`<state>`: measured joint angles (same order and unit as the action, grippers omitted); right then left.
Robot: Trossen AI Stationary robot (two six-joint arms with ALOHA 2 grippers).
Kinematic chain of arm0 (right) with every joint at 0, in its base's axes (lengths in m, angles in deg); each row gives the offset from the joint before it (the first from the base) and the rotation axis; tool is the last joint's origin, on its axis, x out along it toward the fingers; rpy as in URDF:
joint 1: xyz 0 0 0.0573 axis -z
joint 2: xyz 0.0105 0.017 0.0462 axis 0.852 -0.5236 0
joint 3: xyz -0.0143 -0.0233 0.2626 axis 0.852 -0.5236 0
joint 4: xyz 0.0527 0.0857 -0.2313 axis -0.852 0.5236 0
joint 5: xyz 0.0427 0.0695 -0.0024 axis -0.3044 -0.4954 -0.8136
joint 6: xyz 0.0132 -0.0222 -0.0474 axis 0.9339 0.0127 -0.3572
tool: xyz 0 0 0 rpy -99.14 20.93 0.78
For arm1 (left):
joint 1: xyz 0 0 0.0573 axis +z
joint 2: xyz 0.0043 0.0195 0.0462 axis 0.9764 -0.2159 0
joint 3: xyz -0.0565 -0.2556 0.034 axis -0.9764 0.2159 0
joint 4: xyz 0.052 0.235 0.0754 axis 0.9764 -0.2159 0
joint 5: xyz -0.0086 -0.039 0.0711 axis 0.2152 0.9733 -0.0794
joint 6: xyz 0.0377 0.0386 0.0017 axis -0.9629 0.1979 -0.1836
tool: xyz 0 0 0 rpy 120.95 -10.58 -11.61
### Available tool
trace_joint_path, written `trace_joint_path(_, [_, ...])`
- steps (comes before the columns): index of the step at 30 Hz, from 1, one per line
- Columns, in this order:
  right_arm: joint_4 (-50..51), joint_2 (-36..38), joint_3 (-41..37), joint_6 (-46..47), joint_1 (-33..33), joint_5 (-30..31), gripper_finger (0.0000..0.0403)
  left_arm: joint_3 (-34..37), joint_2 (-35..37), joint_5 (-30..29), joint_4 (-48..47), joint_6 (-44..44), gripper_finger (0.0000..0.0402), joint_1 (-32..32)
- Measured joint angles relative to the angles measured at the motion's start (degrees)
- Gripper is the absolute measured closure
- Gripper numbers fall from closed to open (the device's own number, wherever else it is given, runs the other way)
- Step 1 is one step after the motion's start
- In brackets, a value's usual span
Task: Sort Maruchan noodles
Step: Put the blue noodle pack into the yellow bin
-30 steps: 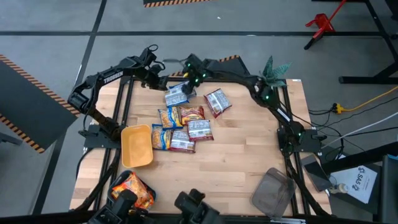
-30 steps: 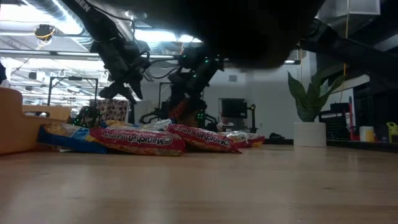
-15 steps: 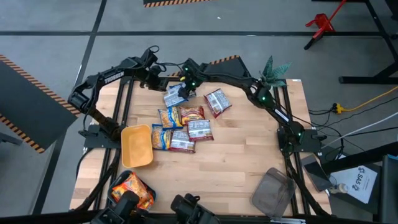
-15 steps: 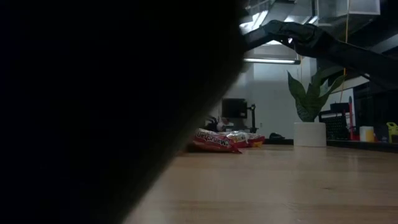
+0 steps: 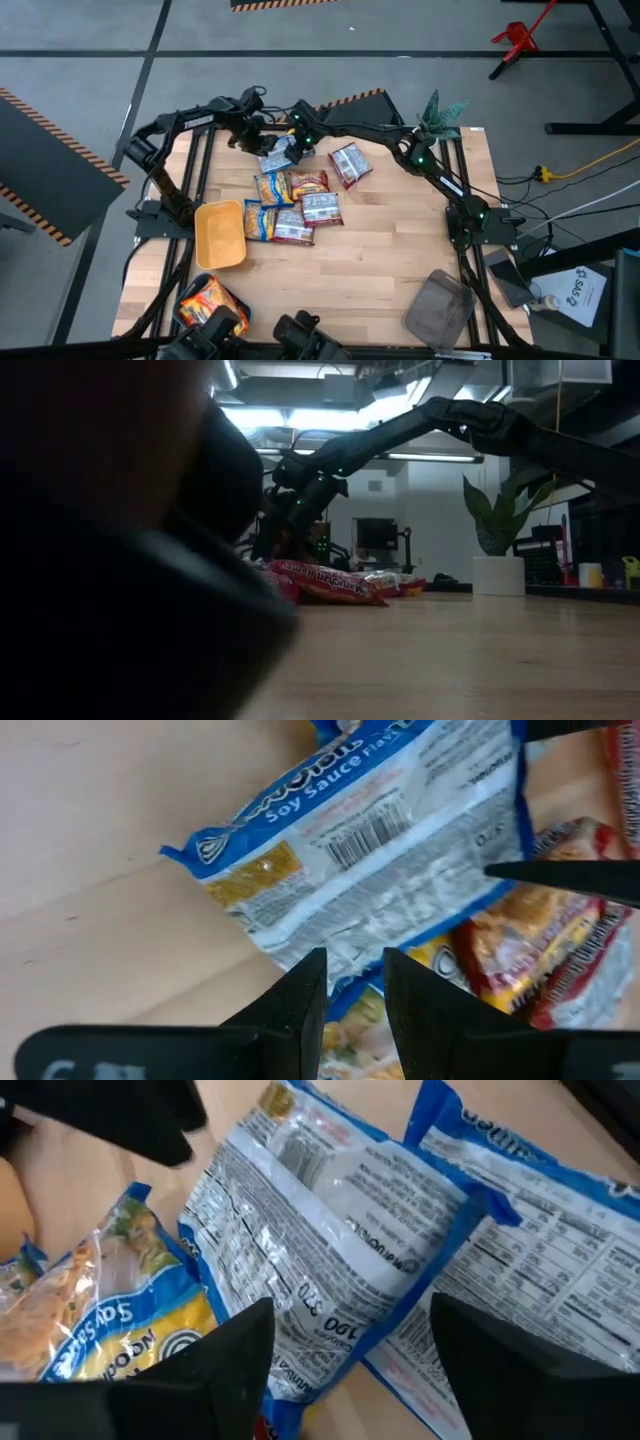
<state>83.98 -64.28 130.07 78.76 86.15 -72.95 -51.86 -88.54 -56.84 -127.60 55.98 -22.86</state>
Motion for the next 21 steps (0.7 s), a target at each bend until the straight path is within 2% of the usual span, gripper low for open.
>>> trace_joint_path(6, [-0.96, 0.0, 0.01, 0.34, -0.02, 0.03, 0.0157, 0.0, -0.15, -0.66, 0.61, 0.36, 0.0308, -0.35])
trace_joint_path(9, [-2.39, 0.0, 0.0, 1.37, -0.34, -1.24, 0.0178, 0.0, -0.13, -1.03, 0.61, 0.46, 0.0308, -0.43])
trace_joint_path(21, [-3.47, 0.07, 0.0, 1.53, -1.09, 7.6, 0.0381, 0.0, -0.13, -2.12, 0.76, 0.06, 0.0308, -0.79])
